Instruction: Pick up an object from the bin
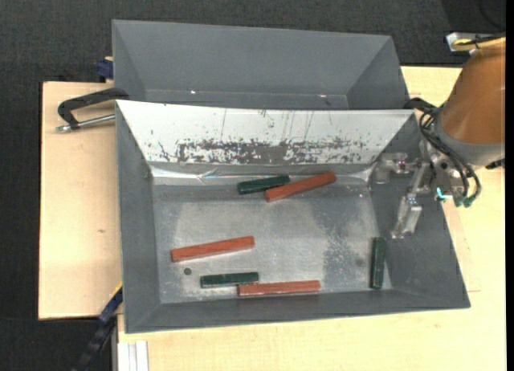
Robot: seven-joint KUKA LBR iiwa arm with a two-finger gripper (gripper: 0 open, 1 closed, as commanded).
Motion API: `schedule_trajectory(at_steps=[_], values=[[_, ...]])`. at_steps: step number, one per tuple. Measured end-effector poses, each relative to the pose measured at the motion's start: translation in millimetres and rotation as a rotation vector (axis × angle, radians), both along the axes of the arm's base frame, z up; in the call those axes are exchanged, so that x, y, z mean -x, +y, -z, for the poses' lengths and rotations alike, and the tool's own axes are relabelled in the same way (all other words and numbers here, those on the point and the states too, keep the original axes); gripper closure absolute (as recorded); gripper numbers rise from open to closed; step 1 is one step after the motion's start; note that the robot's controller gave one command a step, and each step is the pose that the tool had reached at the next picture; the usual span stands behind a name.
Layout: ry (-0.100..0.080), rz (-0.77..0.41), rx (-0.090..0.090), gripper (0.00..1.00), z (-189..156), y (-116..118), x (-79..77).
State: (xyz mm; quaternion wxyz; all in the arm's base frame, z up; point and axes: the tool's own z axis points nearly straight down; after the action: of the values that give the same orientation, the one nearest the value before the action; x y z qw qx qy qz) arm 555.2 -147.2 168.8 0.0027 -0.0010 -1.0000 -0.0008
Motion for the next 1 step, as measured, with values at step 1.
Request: schedule_trajectory(at_steps=[1], values=[[-0.008, -0.002, 0.002, 0.0, -4.2, 0.5, -2.0]])
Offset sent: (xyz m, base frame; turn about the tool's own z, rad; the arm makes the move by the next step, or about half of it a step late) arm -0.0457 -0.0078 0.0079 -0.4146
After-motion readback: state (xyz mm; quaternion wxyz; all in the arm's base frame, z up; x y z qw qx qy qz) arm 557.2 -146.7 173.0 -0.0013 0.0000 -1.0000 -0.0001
